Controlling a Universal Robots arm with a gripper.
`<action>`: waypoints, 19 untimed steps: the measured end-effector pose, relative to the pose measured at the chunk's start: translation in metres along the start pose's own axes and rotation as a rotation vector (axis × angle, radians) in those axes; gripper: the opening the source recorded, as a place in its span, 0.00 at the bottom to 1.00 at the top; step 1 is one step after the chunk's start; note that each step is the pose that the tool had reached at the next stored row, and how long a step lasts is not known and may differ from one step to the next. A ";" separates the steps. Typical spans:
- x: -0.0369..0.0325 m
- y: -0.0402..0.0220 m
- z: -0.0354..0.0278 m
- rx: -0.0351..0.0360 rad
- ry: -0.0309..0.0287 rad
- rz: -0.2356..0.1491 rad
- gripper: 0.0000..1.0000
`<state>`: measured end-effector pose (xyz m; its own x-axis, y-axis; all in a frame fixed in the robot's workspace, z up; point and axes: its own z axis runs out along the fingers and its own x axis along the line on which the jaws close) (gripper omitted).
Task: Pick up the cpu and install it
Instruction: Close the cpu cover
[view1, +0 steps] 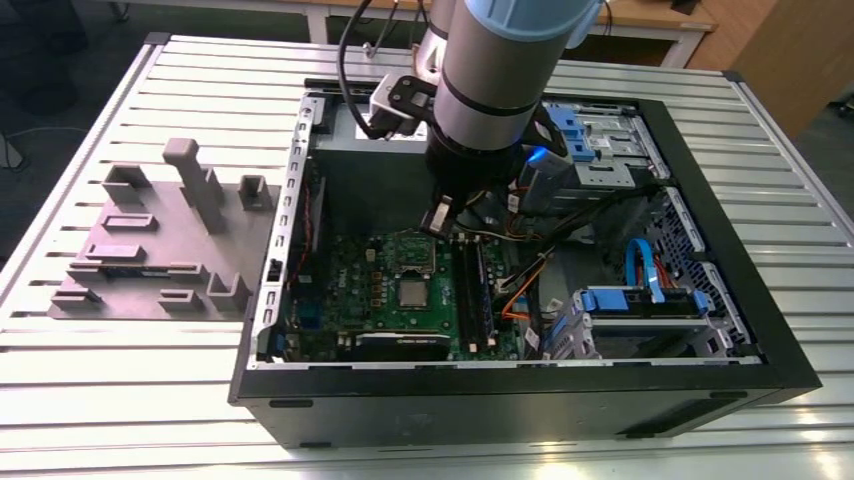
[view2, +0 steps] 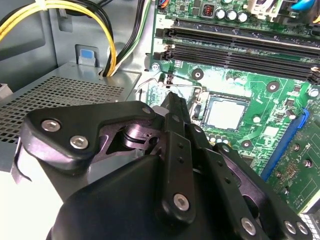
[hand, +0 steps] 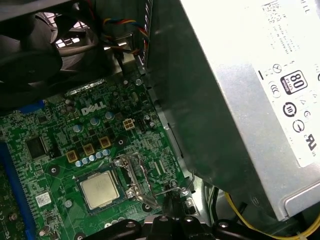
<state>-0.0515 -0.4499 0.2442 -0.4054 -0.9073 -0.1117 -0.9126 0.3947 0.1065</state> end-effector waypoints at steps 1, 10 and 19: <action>0.0000 -0.0001 0.0000 0.0000 0.0000 0.000 0.10; 0.0017 -0.0007 -0.0002 0.0000 0.0000 0.000 0.10; 0.0077 -0.0034 -0.0012 0.0000 0.0000 0.000 0.10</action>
<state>-0.0515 -0.4585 0.2442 -0.4054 -0.9073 -0.1117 -0.9126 0.3947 0.1065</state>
